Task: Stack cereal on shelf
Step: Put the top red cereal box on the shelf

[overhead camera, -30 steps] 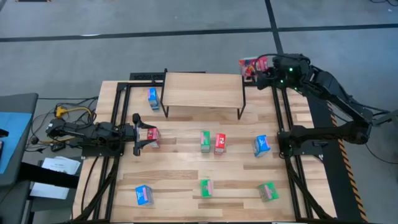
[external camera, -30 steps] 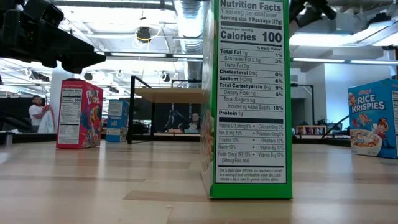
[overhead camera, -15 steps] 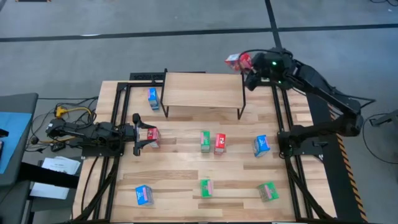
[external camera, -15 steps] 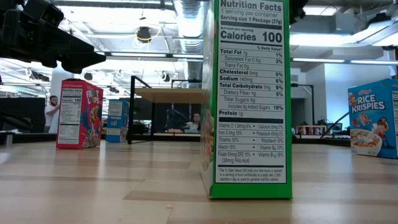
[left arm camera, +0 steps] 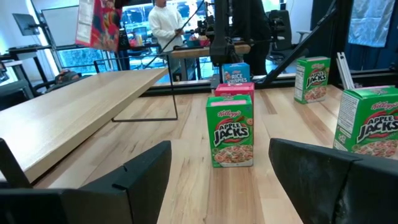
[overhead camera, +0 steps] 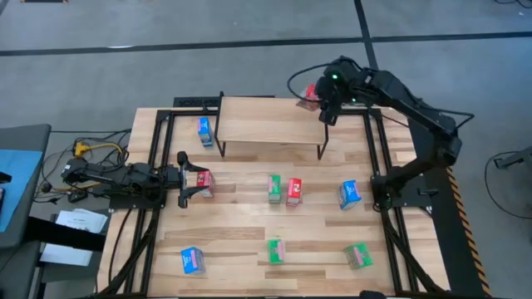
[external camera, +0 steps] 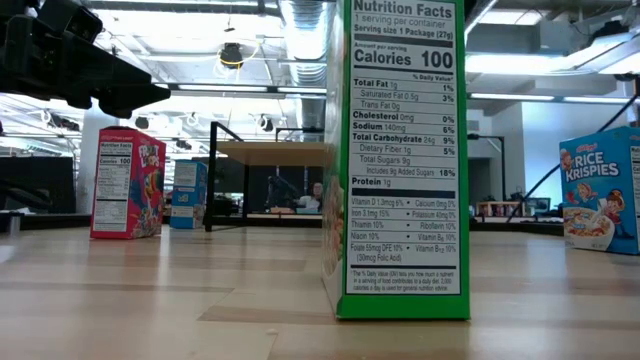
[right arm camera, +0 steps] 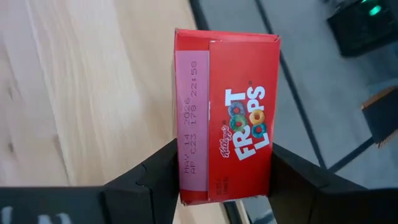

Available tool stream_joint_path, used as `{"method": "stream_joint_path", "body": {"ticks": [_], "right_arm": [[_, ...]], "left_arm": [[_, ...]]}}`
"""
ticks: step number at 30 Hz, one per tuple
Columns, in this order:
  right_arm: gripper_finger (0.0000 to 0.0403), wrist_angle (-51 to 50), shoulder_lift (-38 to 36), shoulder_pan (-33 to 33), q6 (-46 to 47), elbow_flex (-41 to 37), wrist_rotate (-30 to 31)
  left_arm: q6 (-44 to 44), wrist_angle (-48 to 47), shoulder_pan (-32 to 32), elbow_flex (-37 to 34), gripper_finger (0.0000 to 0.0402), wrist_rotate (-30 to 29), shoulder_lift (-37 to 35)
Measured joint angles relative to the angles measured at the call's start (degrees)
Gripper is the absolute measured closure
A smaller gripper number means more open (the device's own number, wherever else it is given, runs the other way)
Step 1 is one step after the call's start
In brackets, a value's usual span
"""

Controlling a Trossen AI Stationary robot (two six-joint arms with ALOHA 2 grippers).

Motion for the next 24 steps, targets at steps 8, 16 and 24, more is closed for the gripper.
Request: {"method": "stream_joint_path", "body": {"ticks": [8, 16, 24], "right_arm": [[0.018, -5.1, 4.94, -0.04, -1.35, 2.99, -0.13], [0.018, -6.02, 6.79, -0.02, -1.01, 3.01, -0.86], [0.0181, -6.35, 7.5, 0.01, -0.36, 3.02, -3.63]], "left_arm": [[0.0, 0.0, -0.02, -0.01, 0.0139, 0.0, 0.02], [0.0, 0.0, 0.0, 0.0, 0.0139, 0.0, 0.01], [0.0, 0.0, -0.01, 0.01, 0.0139, 0.0, 0.02]]}}
